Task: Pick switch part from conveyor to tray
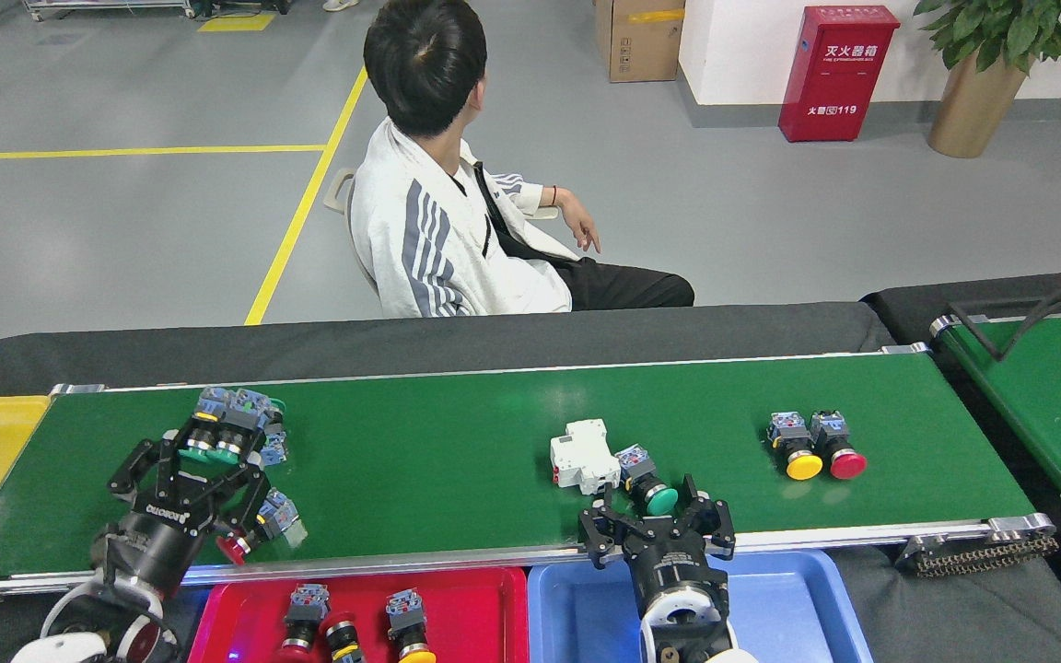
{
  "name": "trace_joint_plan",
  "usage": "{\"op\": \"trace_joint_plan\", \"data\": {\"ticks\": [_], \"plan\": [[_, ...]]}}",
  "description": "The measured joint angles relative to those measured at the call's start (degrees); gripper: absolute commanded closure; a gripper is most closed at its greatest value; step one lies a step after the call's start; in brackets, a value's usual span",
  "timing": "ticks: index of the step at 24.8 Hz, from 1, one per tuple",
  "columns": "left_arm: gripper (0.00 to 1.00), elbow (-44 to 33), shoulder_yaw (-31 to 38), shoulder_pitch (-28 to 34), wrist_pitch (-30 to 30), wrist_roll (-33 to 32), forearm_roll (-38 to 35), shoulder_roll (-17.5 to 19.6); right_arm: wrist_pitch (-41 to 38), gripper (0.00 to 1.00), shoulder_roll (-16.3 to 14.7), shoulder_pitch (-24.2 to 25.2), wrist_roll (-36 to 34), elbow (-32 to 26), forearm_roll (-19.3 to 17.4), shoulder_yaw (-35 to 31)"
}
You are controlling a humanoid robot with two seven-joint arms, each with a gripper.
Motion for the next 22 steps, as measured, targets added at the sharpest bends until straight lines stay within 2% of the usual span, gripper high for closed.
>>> {"op": "trace_joint_plan", "data": {"ticks": [1, 2, 4, 5, 6, 10, 13, 14, 16, 17, 18, 19, 22], "plan": [[0.89, -3.86, 0.01, 3.99, -3.12, -0.01, 0.84, 0.15, -0.7, 0.98, -0.01, -0.1, 0.06, 0.03, 0.0, 0.04], [0.81, -6.61, 0.0, 7.4, -4.82, -0.06, 1.1, 0.13, -1.21, 0.98, -0.02, -0.15, 0.1, 0.03, 0.0, 0.04], [0.44, -11.12, -0.03, 14.01, -6.93, -0.18, 1.25, 0.04, -1.88, 0.99, -0.08, -0.16, 0.13, -0.09, 0.0, 0.02], [0.16, -12.27, -0.02, 16.42, -7.62, -0.37, 1.27, -0.12, -2.41, 0.99, -0.08, -0.15, 0.29, -0.34, 0.0, 0.03], [0.0, -12.73, -0.01, 17.98, -7.9, -0.62, 1.27, -0.74, -2.84, 0.99, -0.09, -0.13, 0.48, -0.83, 0.0, 0.13], [0.0, -12.79, 0.14, 18.86, -8.51, -0.98, 1.28, -5.85, -8.89, 0.99, -0.52, 0.82, -0.05, -6.06, 0.03, 0.71], [0.0, -12.72, 2.51, 19.19, -8.56, -1.03, 1.29, -5.96, -17.43, 0.98, -1.47, 2.88, -0.41, -10.25, 0.13, 0.79], [0.0, -12.64, 3.69, 19.2, -8.55, -1.03, 1.29, -6.12, -20.77, 0.95, -1.54, 3.5, -0.52, -11.28, 0.25, 0.91], [0.0, -12.44, 7.38, 19.2, -8.55, -1.04, 1.29, -7.02, -27.13, 0.8, -1.54, 4.6, -0.65, -12.91, 0.43, 2.4], [0.0, -12.29, 9.64, 19.11, -8.55, -1.04, 1.29, -7.41, -29.59, 0.6, -1.54, 4.89, -0.67, -13.41, 0.49, 3.66], [0.0, -11.77, 11.69, 18.89, -8.55, -1.04, 1.27, -7.68, -31.66, 0.25, -1.53, 4.93, -0.7, -13.62, 0.52, 5.11], [0.0, -10.2, 13.67, 18.42, -8.56, -1.05, 1.25, -7.71, -33.28, 0.02, -1.53, 4.92, -0.85, -13.7, 0.53, 6.72], [0.0, -1.72, 17.87, 15.28, -7.89, -1.12, 1.2, -6.17, -35.5, 0.02, -1.54, 4.94, -1.8, -13.69, 0.55, 11.91]]}}
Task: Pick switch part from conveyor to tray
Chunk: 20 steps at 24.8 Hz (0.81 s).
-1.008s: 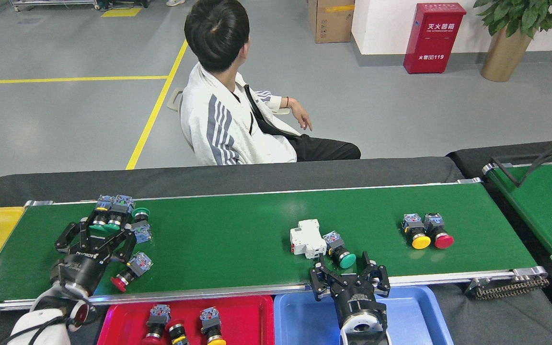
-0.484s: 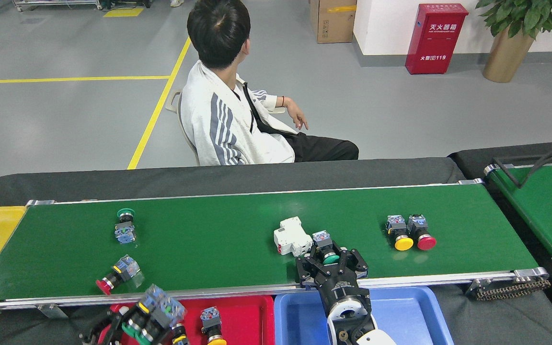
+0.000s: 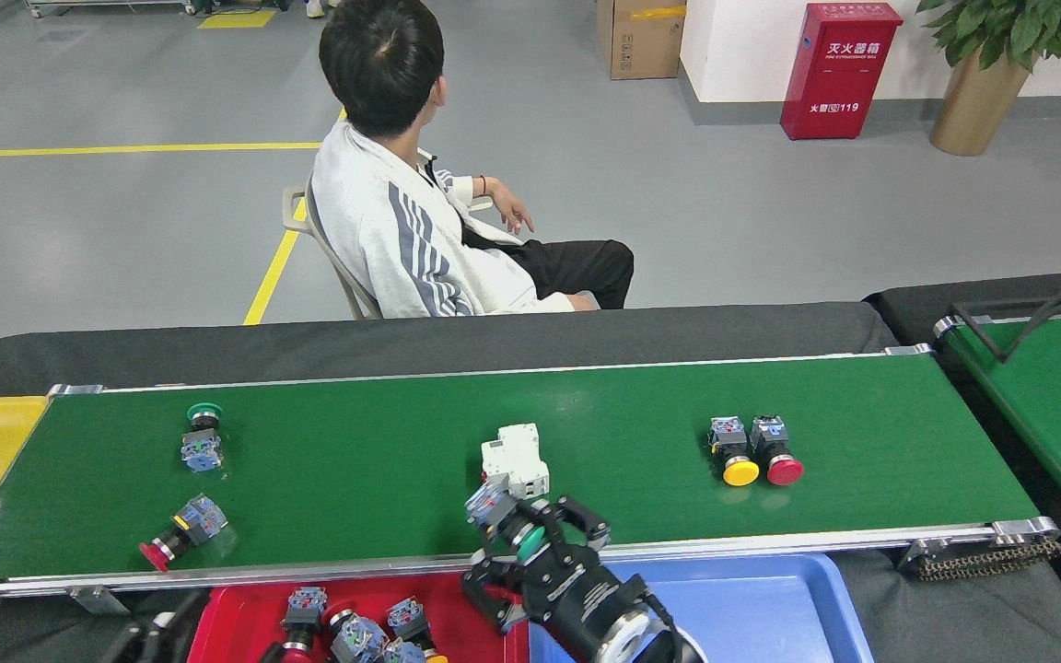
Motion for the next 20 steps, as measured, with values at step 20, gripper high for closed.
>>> {"op": "trace_joint_plan", "data": {"ticks": [20], "plan": [[0.0, 29.05, -5.02, -18.25, 1.7, 1.99, -0.16, 15.91, 37.65, 0.02, -2.0, 19.99, -13.96, -6.53, -0.14, -17.6]]}}
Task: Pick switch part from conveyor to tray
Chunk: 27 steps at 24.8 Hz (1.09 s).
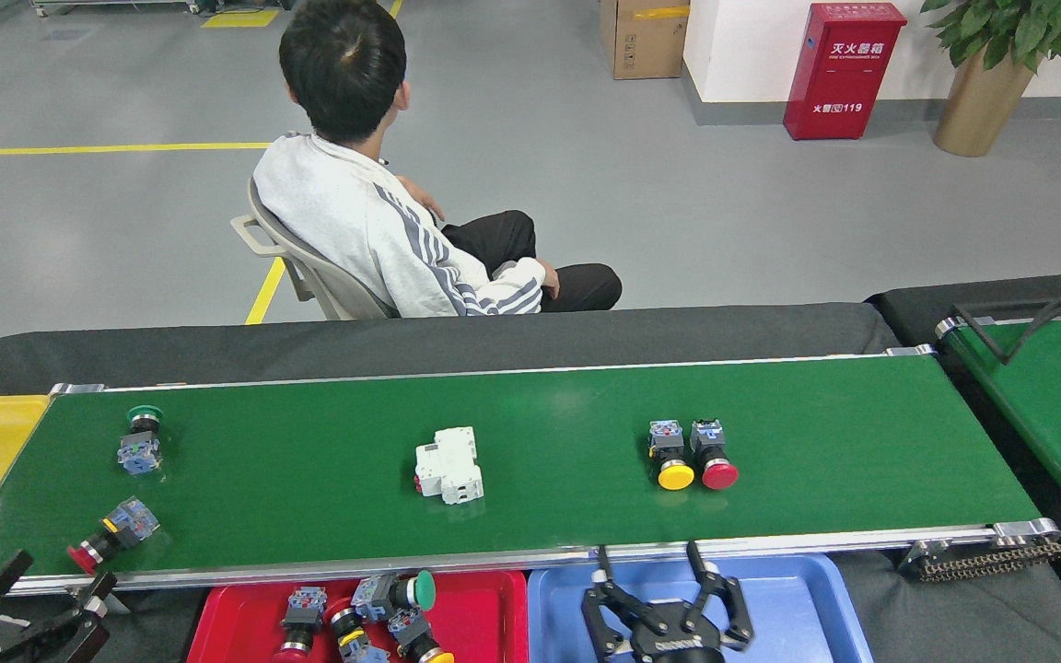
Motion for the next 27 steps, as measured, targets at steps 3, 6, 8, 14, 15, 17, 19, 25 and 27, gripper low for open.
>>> {"op": "trace_joint_plan", "data": {"ticks": [3, 6, 8, 14, 15, 17, 19, 25, 27], "plan": [[0.01, 4.72, -4.18, -4.24, 3.1, 0.04, -0.56, 0.78, 0.96, 0.02, -0.05, -0.05, -0.34, 0.0, -0.01, -0.04], [0.26, 7.8, -7.45, -6.65, 5.83, 0.09, -0.86, 1.55, 1.34, 0.02, -0.05, -4.97, -0.28, 0.33, 0.02, 0.5], [0.62, 8.85, -8.12, -7.28, 7.43, 0.1, -0.88, 1.55, 1.48, 0.02, -0.05, -8.83, 2.38, 1.86, 0.13, 2.57], [0.97, 8.96, -8.25, -7.33, 6.91, 0.21, -0.69, 1.51, 1.5, 0.02, 1.91, -17.44, 8.63, 9.34, 0.24, 5.72], [0.98, 8.86, -8.26, -7.29, 6.7, 0.25, -0.69, 1.43, 1.5, 0.02, 2.49, -17.96, 9.08, 10.25, 0.24, 6.08], [0.99, 7.9, -8.29, -6.1, 6.53, 1.97, -0.7, 1.0, 1.39, 0.02, 3.31, -18.51, 9.54, 12.07, 0.24, 7.3], [0.98, 4.23, -8.41, -3.26, 6.34, 3.72, -0.76, 0.89, 1.31, 0.02, 4.2, -18.86, 10.06, 13.12, 0.24, 7.97], [0.74, -18.64, -8.39, 12.06, -0.5, 5.33, -0.19, 0.82, 1.2, 0.02, 5.94, -22.83, 10.35, 18.47, 0.03, 8.48], [0.71, -24.87, -8.57, 17.25, -1.62, 5.39, 0.13, 0.22, 1.02, 0.02, 6.65, -25.22, 10.39, 21.99, -0.17, 8.47]]}}
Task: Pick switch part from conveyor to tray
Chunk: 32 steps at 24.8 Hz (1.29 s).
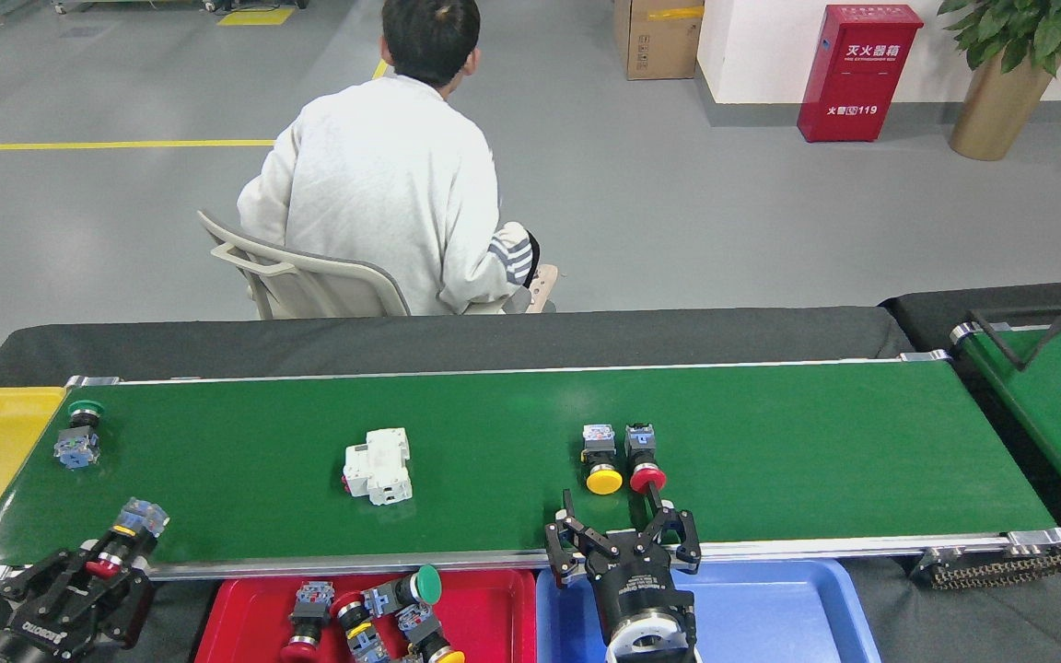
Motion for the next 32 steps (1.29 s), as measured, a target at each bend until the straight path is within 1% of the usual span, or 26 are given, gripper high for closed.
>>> {"op": "trace_joint_plan", "data": {"ticks": [1, 2, 3, 4, 5, 6, 7, 8, 9, 10, 11, 13, 16, 18, 20, 22, 23, 24, 25, 26, 27, 28, 30, 32], "plan": [[0.68, -3.02, -0.06, 2.4, -0.3, 0.0, 0.02, -0.83, -0.24, 0.02, 0.58, -1.37, 0.01, 1.82, -0.17, 0.0], [0.58, -5.95, -0.11, 4.73, -0.57, 0.03, 0.02, -1.97, -0.42, 0.02, 1.31, -2.93, 0.1, 4.08, -0.49, -0.02], [0.38, -8.07, -0.17, 6.41, -0.69, 0.09, 0.0, -3.04, -0.73, 0.02, 1.91, -4.65, 0.19, 6.14, -1.09, -0.03], [0.15, -9.83, -0.21, 7.76, -0.74, 0.14, -0.09, -4.41, -0.98, 0.02, 2.3, -6.2, 0.25, 7.96, -1.92, -0.03], [0.0, -11.28, -0.22, 8.52, -0.75, 0.16, -0.14, -6.03, -1.12, 0.08, 2.44, -7.68, 0.32, 9.49, -3.22, -0.02], [0.0, -12.3, -0.21, 8.76, -0.75, 0.18, -0.15, -8.05, -1.16, 0.27, 2.46, -8.91, 0.33, 10.69, -4.55, 0.09], [0.0, -13.08, -0.22, 8.9, -0.75, 0.18, -0.16, -10.32, -1.3, 0.56, 2.46, -9.97, 0.33, 11.69, -5.46, 0.37], [0.0, -13.58, -0.22, 9.06, -0.75, 0.18, -0.19, -12.55, -1.89, 0.78, 2.46, -10.97, 0.33, 12.67, -5.97, 0.94], [0.0, -13.83, -0.23, 9.25, -0.76, 0.17, -0.2, -14.15, -3.17, 0.87, 2.46, -11.67, 0.16, 13.61, -6.31, 1.51], [0.0, -13.92, -0.22, 9.46, -0.75, 0.1, -0.21, -14.9, -4.81, 0.96, 2.47, -12.1, 0.0, 14.49, -6.49, 1.87], [0.0, -13.94, -0.14, 9.57, -0.76, 0.05, -0.23, -15.18, -6.24, 0.98, 2.49, -12.27, 0.42, 15.27, -6.59, 2.0], [0.0, -13.95, 0.68, 9.59, -0.76, -0.02, -0.31, -15.75, -8.2, 0.99, 2.66, -12.55, 1.0, 15.47, -6.62, 2.27], [0.0, -13.74, 5.25, 9.59, -0.93, -0.07, -0.35, -17.53, -9.38, 0.99, 2.68, -12.59, 1.35, 15.31, -6.61, 2.51], [0.0, -13.17, 8.08, 9.6, 3.09, -0.25, -0.43, -18.8, -9.9, 0.99, 2.67, -12.54, 1.6, 13.84, -6.59, 2.72], [0.0, -12.72, 9.11, 9.59, 8.36, -1.23, -0.43, -18.91, -11.01, 0.99, 2.66, -12.21, 1.6, 9.8, -6.49, 4.06], [0.0, -12.46, 9.29, 9.59, 12.34, -3.73, -0.43, -18.91, -12.57, 0.99, 2.48, -10.52, 1.61, 4.94, -6.38, 7.24], [0.0, -12.47, 9.29, 9.41, 13.92, -5.44, -0.42, -18.93, -13.82, 0.98, 2.23, -9.34, 1.63, 1.69, -6.26, 9.53], [0.0, -12.52, 9.3, 9.01, 14.87, -6.97, -0.39, -19.01, -14.85, 0.96, 1.84, -8.22, 1.64, -1.22, -6.12, 11.88], [0.0, -12.63, 9.31, 8.52, 15.71, -8.39, -0.36, -19.13, -15.87, 0.8, 1.34, -7.24, 1.64, -3.94, -5.95, 14.44], [0.0, -12.7, 9.3, 7.78, 16.35, -9.7, -0.36, -19.24, -16.92, 0.37, 0.94, -6.41, 1.65, -5.87, -5.56, 17.12], [0.0, -12.72, 9.26, 6.75, 16.94, -10.69, -0.37, -19.4, -17.54, 0.04, 0.64, -5.91, 1.78, -6.98, -4.95, 19.91], [0.0, -12.77, 9.14, 5.62, 17.52, -11.69, -0.37, -19.55, -18.03, 0.01, 0.54, -5.39, 1.88, -7.63, -4.08, 22.74], [0.0, -12.81, 8.87, 3.29, 18.99, -13.81, -0.44, -19.56, -18.75, 0.01, 0.53, -4.42, 1.6, -8.02, -2.91, 26.37], [0.0, -12.82, 8.15, 0.01, 20.82, -16.53, -1.01, -19.56, -19.36, 0.01, 0.53, -4.31, 1.31, -8.03, -2.64, 27.53]]}}
